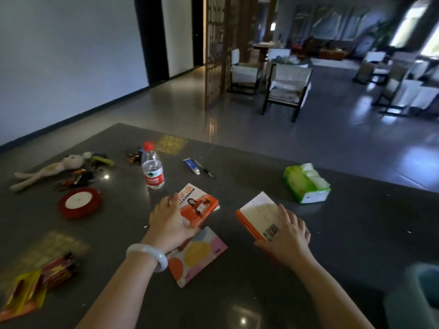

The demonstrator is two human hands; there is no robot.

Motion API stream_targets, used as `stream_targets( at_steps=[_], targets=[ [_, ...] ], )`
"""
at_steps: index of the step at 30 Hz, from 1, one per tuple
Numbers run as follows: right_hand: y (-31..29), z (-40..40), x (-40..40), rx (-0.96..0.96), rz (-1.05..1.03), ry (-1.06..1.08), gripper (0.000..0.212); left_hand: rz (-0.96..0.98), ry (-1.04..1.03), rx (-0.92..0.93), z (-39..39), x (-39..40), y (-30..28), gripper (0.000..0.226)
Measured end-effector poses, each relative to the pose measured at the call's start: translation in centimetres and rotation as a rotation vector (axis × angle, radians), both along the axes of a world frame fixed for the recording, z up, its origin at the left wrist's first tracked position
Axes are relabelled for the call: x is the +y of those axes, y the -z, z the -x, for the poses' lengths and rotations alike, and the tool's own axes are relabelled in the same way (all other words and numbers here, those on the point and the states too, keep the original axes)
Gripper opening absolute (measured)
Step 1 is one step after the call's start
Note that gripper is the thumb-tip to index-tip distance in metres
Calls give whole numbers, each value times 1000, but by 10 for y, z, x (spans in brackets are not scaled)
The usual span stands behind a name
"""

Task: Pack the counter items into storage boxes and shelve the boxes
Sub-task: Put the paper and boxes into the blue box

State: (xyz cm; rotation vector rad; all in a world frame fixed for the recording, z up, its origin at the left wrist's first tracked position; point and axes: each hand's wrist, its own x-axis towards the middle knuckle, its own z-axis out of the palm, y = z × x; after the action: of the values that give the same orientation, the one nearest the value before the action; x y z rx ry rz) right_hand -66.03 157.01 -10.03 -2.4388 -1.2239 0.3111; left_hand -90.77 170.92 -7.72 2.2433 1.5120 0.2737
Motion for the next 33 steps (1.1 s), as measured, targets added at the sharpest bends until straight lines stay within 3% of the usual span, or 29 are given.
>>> stream_targets(
  at_steps=[11, 19, 22, 27, 31, 33],
  targets=[
    [-65, -71, -140, -43, -143, 356, 110, -6, 447, -131, -117, -84, -24, 115],
    [-55, -142, -267, -27, -214, 575, 113, -61, 667, -197, -201, -177, -42, 117],
    [-49, -164, -302, 2, -180, 548, 111, -47, 690, -165, -228, -213, -43, 116],
    [-51, -180, -332, 156, -135, 296, 111, -92, 699, -131, -261, -257, -44, 116],
    [-49, -193, -331, 185, -79, 221, 118, -74, 583, -153, -262, -270, -43, 112],
    [-43, -197, -329, 133, 55, 185, 117, -85, 511, -182, -262, -271, -43, 108]
  ],
)
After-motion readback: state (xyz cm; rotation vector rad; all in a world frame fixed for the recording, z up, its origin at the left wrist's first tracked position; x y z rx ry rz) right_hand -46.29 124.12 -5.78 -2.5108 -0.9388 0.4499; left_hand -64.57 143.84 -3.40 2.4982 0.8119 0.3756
